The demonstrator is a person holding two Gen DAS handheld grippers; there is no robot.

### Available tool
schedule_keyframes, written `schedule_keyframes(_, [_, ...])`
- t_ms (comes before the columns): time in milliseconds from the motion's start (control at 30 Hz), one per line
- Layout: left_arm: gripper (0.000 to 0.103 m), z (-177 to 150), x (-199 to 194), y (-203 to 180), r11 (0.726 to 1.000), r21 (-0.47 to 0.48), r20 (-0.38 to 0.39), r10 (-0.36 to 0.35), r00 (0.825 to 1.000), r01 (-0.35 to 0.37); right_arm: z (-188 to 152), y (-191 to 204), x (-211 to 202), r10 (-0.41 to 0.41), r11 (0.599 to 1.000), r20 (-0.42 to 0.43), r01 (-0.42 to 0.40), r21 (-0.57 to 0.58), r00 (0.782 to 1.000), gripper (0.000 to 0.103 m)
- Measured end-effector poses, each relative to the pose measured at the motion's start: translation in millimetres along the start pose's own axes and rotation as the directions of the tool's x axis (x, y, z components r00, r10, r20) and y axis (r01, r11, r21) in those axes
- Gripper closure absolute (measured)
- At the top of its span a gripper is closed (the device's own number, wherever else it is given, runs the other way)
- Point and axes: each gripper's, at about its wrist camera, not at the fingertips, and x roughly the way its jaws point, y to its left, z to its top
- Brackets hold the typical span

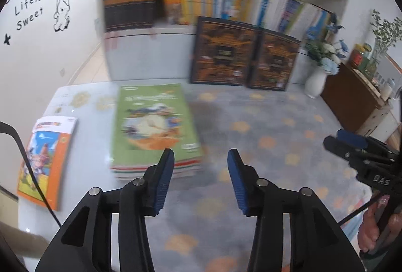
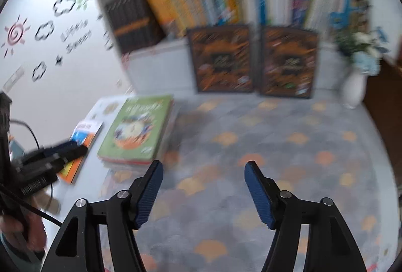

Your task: Organize books

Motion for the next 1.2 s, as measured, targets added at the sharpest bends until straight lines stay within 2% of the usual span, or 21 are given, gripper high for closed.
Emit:
schedule_keyframes(67, [0.061,-0.2,-2.9,-28.0,1.000,-0.021,0.019,0.013,1.000,-0.013,4.1,-17.8,-19.7,-0.051,0.999,0.033,0.051,0.011,0.998,0.024])
schedule_keyframes(133, [0.058,-1.3,-7.8,-50.8,0.999,-0.035,0.049,0.040,0.998,-0.039,8.5,-41.8,-38.7,-0.117,0.993,0.048,0.115,0.039,0.992,0.024])
schedule_keyframes(200, [0.049,-1.9,-9.0,-77.2,0.996,-0.077,0.069,0.056,0.996,-0.051,3.3,-63.8,-52.0,-0.150,0.984,0.033,0.146,0.101,0.988,0.023])
schedule_keyframes(233, [0.043,-3.1,-7.9,-88.7,0.995,-0.093,0.066,0.051,0.997,-0.045,-1.2,-74.2,-55.4,-0.142,0.981,0.025,0.138,0.137,0.990,0.023])
schedule_keyframes(300, [0.042,-10.3,-5.2,-110.8,0.992,-0.115,0.060,0.056,0.997,-0.049,-15.0,-93.4,-59.6,-0.112,0.973,0.006,0.109,0.203,0.994,0.023])
schedule_keyframes(433, [0.042,-28.7,-3.3,-144.7,0.988,-0.119,0.047,0.108,0.993,-0.102,-28.8,-107.2,-58.0,-0.106,0.977,-0.040,0.111,0.183,0.994,0.023])
schedule_keyframes(567, [0.042,-38.4,-7.9,-156.0,0.979,-0.156,0.046,0.137,0.989,-0.129,-32.4,-119.3,-72.5,-0.084,0.982,-0.001,0.083,0.168,0.997,0.023])
schedule_keyframes(733, [0.040,-47.4,-15.6,-165.1,0.969,-0.164,0.060,0.196,0.979,-0.184,-40.0,-127.4,-70.4,-0.055,0.987,-0.018,0.057,0.153,0.998,0.023])
schedule_keyframes(833, [0.022,-50.7,-19.2,-172.6,0.962,-0.155,0.086,0.240,0.967,-0.225,-42.5,-129.8,-69.6,-0.037,0.989,-0.030,0.040,0.139,0.999,0.023])
schedule_keyframes(933, [0.021,-53.8,-22.0,-182.8,0.957,-0.135,0.108,0.273,0.956,-0.258,-46.0,-130.3,-70.8,-0.028,0.992,-0.035,0.032,0.124,0.999,0.023])
schedule_keyframes(1067, [0.021,-54.1,-14.7,-190.8,0.960,-0.103,0.077,0.269,0.960,-0.260,-49.8,-131.5,-70.8,-0.023,0.994,-0.046,0.028,0.103,0.999,0.023])
schedule_keyframes(1200, [0.021,-57.0,-10.8,-196.8,0.963,-0.112,0.049,0.253,0.966,-0.247,-52.6,-130.7,-75.3,-0.043,0.996,-0.038,0.046,0.076,0.998,0.023])
